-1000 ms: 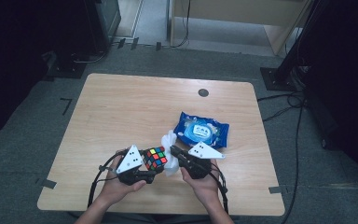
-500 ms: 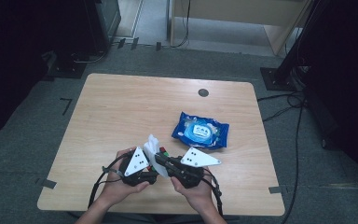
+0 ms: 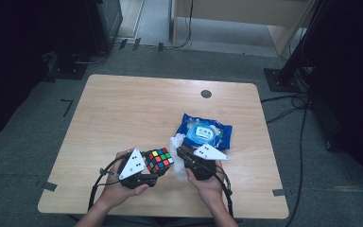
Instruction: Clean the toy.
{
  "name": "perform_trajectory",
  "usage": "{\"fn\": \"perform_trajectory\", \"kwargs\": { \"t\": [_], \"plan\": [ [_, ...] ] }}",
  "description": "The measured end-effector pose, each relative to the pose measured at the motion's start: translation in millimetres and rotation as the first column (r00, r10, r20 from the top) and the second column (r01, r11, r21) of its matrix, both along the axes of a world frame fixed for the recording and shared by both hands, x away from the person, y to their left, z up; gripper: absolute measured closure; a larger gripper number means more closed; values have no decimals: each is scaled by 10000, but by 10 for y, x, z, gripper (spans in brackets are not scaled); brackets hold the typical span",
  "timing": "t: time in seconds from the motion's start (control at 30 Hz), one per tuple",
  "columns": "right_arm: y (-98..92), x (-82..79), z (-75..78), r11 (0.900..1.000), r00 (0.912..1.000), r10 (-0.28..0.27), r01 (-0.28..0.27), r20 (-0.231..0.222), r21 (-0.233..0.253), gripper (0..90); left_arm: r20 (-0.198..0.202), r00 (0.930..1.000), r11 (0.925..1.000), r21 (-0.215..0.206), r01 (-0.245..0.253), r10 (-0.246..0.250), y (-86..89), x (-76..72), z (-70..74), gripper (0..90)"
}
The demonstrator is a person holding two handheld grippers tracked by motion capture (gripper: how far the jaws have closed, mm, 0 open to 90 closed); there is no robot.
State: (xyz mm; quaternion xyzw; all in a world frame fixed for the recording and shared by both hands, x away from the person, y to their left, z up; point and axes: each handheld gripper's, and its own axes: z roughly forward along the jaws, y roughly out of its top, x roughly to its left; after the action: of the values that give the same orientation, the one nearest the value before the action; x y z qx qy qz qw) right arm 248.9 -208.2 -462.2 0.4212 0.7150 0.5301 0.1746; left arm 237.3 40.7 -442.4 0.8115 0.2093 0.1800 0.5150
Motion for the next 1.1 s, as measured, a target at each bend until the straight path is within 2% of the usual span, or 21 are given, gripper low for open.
{"fn": "perform_trajectory", "kwargs": {
  "t": [0.1,0.27,0.43,0.53,0.63,0.7,0.8,0.9,0.97,1.03,1.1],
  "plan": [
    [-111,44,-18,9989,9989,-453,455,-144,110,884,-261,9994,9995,-204,-247,242,60,48,-6,343],
    [-199,66,-42,9965,9962,-792,801,-371,234,883,-551,9975,9971,-586,-486,454,152,110,8,343],
    [-176,114,-224,9971,9906,-758,753,-1142,-85,870,-669,9962,9951,-777,-606,554,212,141,19,343],
    [-177,156,-319,9979,9833,-651,630,-1697,-181,818,-725,9956,9943,-841,-649,589,226,148,21,343],
    [-189,162,-332,9983,9830,-582,579,-1743,-64,648,-729,9953,9937,-880,-699,636,235,154,25,343],
    [-179,136,-273,9992,9898,-290,323,-1394,214,544,-760,9946,9925,-952,-773,702,250,162,33,343],
    [-95,72,-172,9976,9950,464,-416,-890,548,449,-852,9908,9885,-998,-1137,1053,276,187,45,343],
    [57,-2,-129,9854,9873,1373,-1279,-797,1128,389,-1022,9861,9828,-1178,-1424,1307,298,207,54,343],
    [189,-48,-132,9763,9811,1787,-1674,-744,1375,344,-1151,9830,9793,-1275,-1572,1428,293,209,59,343],
    [323,-93,-135,9685,9753,2082,-1950,-733,1551,313,-1292,9795,9758,-1351,-1719,1547,268,207,58,343],
    [445,-137,-121,9668,9744,2165,-2053,-606,1521,292,-1356,9787,9752,-1380,-1729,1543,254,206,56,343]
  ]
}}
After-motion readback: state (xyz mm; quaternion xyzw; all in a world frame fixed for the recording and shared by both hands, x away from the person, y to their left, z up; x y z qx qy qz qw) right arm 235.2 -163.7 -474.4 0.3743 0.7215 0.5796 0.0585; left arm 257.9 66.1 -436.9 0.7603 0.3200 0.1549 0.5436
